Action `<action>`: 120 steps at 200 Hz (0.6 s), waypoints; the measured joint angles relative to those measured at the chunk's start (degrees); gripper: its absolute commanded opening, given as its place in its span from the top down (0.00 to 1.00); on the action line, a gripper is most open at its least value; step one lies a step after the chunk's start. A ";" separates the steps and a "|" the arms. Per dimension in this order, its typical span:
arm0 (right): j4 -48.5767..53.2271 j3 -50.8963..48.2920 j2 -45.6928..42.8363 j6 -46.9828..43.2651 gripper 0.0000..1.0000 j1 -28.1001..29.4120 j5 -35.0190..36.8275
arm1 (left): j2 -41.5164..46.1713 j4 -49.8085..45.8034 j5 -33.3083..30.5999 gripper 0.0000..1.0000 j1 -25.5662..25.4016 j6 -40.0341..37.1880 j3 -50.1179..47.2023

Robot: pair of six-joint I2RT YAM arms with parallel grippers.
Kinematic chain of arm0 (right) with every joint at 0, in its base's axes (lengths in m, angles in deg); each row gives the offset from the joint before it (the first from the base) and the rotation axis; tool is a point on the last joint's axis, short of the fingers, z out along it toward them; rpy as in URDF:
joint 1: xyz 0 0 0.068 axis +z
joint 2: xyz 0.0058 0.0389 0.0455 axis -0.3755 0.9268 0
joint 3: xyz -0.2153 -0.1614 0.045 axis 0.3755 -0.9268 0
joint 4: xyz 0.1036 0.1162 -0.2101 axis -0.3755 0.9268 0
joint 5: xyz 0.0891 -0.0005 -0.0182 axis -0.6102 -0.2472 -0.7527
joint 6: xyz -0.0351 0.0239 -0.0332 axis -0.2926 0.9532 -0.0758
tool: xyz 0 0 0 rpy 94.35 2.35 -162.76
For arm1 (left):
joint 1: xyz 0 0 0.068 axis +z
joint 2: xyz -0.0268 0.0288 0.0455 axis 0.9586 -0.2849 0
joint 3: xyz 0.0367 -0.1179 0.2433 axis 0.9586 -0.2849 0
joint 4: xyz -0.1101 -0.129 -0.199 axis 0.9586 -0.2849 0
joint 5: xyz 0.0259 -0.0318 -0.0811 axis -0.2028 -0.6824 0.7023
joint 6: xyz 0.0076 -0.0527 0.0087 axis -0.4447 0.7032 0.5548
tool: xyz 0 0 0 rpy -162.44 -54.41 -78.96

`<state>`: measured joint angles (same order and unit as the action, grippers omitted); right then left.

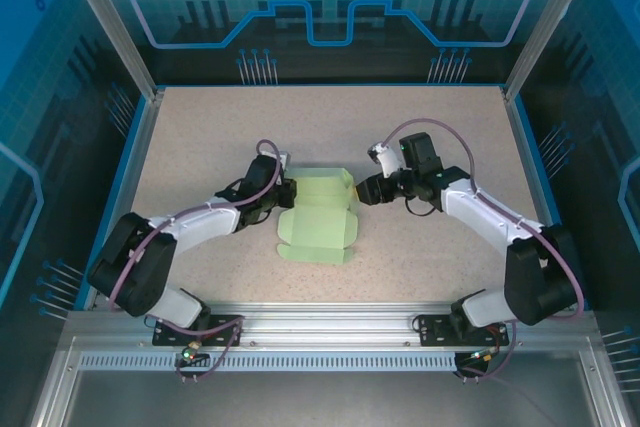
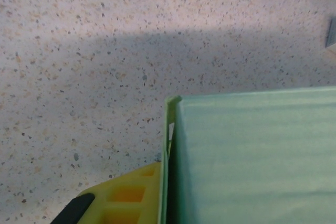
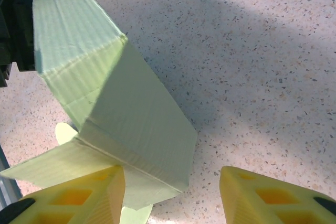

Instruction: Fold the paper box

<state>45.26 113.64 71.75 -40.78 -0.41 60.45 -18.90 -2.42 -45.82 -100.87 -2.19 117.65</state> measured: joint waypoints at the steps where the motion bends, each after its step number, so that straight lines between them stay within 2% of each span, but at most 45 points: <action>1: -0.07 0.00 0.04 -0.11 0.49 0.02 0.00 | -0.09 0.00 0.02 0.86 0.00 -0.02 0.04; 57: -3.96 -0.02 1.36 -5.01 0.51 1.33 -0.20 | -4.96 -1.49 2.38 0.86 0.63 -0.59 3.69; 120: -5.46 -0.02 5.27 -7.21 0.51 2.40 1.55 | -6.40 -2.56 3.91 0.86 1.11 -1.53 5.29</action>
<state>39.80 113.61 77.02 -48.00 2.00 62.00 -25.31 -4.97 -41.91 -99.75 -3.72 122.94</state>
